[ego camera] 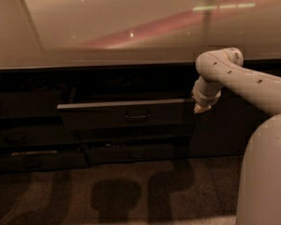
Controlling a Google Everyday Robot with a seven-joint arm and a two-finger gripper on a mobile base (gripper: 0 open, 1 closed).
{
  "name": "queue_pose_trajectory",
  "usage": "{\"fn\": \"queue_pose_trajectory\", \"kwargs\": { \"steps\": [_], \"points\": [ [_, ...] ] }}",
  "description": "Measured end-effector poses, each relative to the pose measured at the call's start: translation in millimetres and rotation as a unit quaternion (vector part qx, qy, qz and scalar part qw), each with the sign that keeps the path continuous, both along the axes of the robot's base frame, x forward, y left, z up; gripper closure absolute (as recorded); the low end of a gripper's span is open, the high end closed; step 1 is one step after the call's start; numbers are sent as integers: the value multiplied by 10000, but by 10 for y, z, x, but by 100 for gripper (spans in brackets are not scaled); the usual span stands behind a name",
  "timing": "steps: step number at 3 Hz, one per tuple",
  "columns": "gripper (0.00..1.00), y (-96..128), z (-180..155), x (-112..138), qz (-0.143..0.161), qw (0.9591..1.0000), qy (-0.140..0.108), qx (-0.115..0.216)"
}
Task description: Open top drawer
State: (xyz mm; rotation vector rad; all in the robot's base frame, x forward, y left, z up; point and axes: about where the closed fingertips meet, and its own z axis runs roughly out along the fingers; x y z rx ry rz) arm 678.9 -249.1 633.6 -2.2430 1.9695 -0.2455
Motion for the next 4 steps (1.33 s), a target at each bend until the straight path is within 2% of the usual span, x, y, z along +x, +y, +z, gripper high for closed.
{"fn": "queue_pose_trajectory", "kwargs": {
  "steps": [4],
  "points": [
    [100, -7, 11, -174, 92, 9999, 36, 18]
  ]
}}
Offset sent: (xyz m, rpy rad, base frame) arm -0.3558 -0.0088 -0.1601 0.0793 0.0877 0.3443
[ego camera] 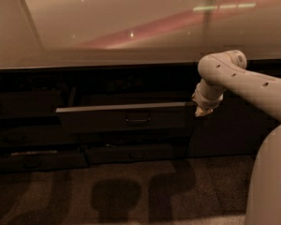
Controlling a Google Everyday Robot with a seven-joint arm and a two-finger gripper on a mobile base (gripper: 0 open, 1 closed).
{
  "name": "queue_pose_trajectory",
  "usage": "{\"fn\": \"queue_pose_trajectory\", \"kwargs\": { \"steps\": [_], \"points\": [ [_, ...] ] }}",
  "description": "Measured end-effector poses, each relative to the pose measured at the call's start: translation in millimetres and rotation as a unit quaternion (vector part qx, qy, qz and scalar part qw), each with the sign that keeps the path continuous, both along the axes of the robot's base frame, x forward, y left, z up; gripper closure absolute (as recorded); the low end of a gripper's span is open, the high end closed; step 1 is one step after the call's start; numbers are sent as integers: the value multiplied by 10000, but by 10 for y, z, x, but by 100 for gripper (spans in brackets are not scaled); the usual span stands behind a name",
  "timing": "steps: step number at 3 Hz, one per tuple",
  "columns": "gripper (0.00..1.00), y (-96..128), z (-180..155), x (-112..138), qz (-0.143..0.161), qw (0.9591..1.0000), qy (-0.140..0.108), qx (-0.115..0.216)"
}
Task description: Open top drawer
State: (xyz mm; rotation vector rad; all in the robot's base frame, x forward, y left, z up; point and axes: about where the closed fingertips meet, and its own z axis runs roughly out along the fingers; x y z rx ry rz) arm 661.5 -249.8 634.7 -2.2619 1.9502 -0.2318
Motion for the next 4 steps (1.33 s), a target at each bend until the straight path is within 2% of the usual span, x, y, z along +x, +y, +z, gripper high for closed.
{"fn": "queue_pose_trajectory", "kwargs": {
  "steps": [4],
  "points": [
    [100, -3, -2, -167, 97, 9999, 41, 17]
  ]
}}
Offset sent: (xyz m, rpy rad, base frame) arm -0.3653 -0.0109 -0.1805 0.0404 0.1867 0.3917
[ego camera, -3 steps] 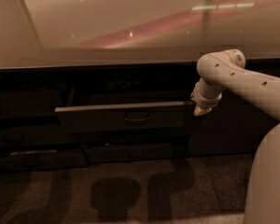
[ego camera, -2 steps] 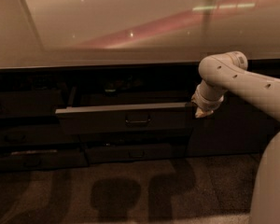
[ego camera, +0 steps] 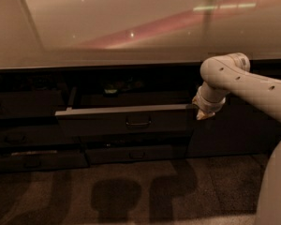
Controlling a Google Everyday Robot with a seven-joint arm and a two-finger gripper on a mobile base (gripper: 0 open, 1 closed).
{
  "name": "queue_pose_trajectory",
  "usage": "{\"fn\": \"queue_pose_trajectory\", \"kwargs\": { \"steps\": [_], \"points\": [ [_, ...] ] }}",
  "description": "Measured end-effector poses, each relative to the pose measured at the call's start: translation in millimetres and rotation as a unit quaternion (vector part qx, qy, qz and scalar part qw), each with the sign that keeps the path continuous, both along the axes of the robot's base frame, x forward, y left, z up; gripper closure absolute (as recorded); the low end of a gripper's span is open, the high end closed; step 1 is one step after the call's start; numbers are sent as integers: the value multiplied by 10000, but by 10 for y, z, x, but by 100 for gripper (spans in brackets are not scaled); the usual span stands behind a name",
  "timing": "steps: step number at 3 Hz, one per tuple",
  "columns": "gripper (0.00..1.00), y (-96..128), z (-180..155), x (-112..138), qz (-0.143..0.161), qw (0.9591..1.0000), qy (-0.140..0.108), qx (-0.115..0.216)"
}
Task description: Open top drawer
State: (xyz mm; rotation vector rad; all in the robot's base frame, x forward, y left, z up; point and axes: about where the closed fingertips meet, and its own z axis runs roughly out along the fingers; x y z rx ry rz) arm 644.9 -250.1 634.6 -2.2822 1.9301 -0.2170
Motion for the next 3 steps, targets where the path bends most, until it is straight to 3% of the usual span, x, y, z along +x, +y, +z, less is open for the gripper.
{"fn": "queue_pose_trajectory", "kwargs": {
  "steps": [2, 3],
  "points": [
    [100, 1, 3, -62, 20, 10000, -10, 23],
    [81, -1, 19, -63, 18, 10000, -15, 23]
  ]
}}
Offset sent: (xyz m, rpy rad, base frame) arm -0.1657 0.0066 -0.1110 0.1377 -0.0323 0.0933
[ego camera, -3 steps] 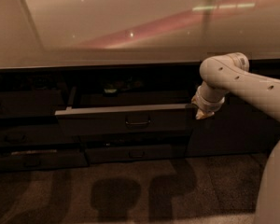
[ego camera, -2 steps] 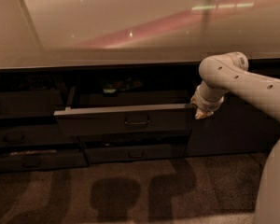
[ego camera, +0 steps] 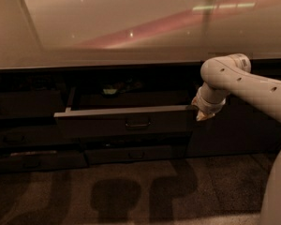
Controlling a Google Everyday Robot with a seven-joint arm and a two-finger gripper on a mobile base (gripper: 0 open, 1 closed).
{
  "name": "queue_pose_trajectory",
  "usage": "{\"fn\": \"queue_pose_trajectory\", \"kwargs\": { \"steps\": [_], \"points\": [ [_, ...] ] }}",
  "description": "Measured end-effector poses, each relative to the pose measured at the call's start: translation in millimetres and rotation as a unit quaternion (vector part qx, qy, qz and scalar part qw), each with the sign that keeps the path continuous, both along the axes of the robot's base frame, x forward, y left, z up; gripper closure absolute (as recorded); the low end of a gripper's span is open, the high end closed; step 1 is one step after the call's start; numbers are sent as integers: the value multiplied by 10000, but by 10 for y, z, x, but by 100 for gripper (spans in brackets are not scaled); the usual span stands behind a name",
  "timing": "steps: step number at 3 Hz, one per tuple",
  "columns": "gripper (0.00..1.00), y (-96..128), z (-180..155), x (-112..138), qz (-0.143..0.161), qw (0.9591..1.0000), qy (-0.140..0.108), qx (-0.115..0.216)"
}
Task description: Open top drawer
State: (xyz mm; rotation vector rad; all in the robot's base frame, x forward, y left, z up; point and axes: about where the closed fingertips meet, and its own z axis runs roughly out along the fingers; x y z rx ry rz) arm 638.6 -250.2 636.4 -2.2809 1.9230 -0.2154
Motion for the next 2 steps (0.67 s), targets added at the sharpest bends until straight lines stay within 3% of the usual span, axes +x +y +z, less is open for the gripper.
{"fn": "queue_pose_trajectory", "kwargs": {
  "steps": [2],
  "points": [
    [34, 3, 12, -40, 16, 10000, 37, 20]
  ]
}}
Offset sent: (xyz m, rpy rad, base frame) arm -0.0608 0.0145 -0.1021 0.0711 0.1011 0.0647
